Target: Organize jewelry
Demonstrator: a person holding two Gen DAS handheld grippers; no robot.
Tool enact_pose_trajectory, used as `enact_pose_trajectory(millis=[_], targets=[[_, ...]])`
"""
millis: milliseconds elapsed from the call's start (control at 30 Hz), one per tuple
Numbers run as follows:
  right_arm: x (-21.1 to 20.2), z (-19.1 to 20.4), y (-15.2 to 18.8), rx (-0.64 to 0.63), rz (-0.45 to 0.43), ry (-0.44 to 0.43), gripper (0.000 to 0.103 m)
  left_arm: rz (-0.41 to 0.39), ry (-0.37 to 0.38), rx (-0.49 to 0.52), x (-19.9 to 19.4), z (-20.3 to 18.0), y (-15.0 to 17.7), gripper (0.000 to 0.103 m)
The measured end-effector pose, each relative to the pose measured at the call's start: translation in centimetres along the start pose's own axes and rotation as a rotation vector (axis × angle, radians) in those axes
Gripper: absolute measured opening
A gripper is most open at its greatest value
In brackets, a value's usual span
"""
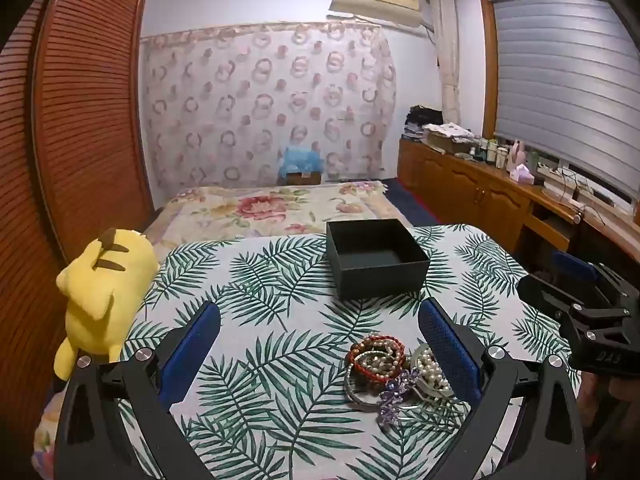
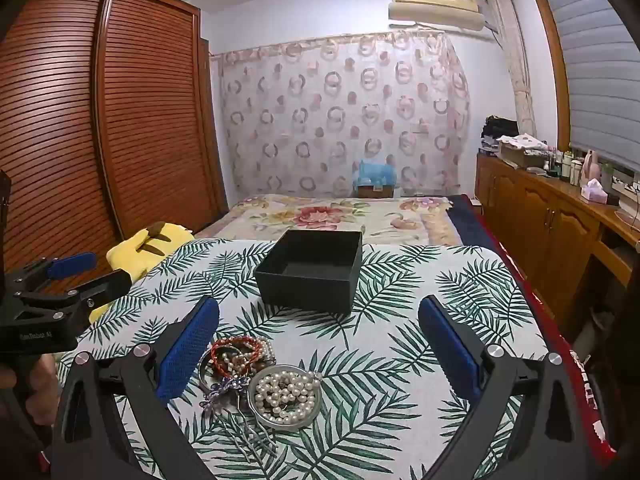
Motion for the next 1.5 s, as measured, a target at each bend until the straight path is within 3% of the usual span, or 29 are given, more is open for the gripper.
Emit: enact_pose_trajectory(millis=[1500], targets=[[-1.1, -0.1, -0.7, 0.007, -0.009, 0.003, 0.100, -0.010, -0.002, 0.010, -0.1, 0.1, -0.3, 0.096]])
Point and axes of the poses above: each gripper's, at about its wrist camera, not at the fingertips, and x roughly the way its jaws point, z to its left, y to its underside, the point moved 2 cm from there along x, roughly the way its jaws point, and after that the axes turned 13 degrees about x, right-handed, at the moved point
